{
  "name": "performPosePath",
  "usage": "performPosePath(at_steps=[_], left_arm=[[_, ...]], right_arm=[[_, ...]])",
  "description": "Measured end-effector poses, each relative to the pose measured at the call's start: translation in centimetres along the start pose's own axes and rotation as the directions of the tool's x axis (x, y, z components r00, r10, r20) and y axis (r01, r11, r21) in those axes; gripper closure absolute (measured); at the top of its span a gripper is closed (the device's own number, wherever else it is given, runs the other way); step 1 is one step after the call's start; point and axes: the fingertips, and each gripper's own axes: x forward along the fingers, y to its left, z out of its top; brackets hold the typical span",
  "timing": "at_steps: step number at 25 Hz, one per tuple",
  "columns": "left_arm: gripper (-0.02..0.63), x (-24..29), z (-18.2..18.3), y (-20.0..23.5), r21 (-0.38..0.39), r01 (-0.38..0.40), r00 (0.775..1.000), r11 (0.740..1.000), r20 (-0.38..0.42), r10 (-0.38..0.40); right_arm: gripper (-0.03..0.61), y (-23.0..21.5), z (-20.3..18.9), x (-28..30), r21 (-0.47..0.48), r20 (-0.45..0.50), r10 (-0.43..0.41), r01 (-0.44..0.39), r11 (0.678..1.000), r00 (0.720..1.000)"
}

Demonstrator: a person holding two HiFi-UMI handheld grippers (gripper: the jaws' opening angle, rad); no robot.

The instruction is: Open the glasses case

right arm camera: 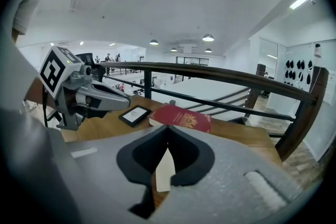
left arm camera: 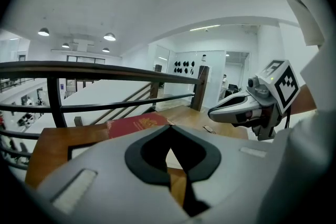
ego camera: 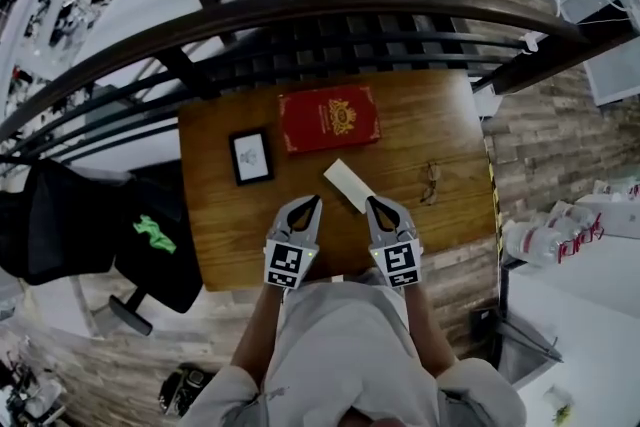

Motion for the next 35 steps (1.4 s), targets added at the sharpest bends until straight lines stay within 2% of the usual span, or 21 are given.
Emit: performPosePath(at_steps=[10, 18, 29, 35], left_arm=[[0.594, 2.9, -4.1, -0.5, -0.019, -0.006, 0.994, 1.0, -0.107, 0.004], [0.594, 5.5, -6.4, -0.3, -0.023, -0.007, 0.988, 1.0, -0.155, 0.004], [0.594, 8.7, -9.4, 0.5, -0.037, -0.006, 0.972, 0.999, -0.233, -0.002], [0.594, 9.7, -10.8, 0.8, -0.039, -0.01, 0.964, 0.999, -0.266, -0.001]], right_arm=[[0.568, -0.7, -3.5, 2.1, -0.002, -0.074, 0.051, -0.051, 0.999, 0.996], [0.563, -0.8, -5.6, 3.3, -0.027, -0.12, 0.081, -0.085, 0.996, 0.989], [0.506, 0.0, -8.5, 5.2, -0.078, -0.204, 0.133, -0.151, 0.985, 0.97], [0.474, 0.1, -9.6, 6.0, -0.089, -0.228, 0.129, -0.153, 0.984, 0.965]])
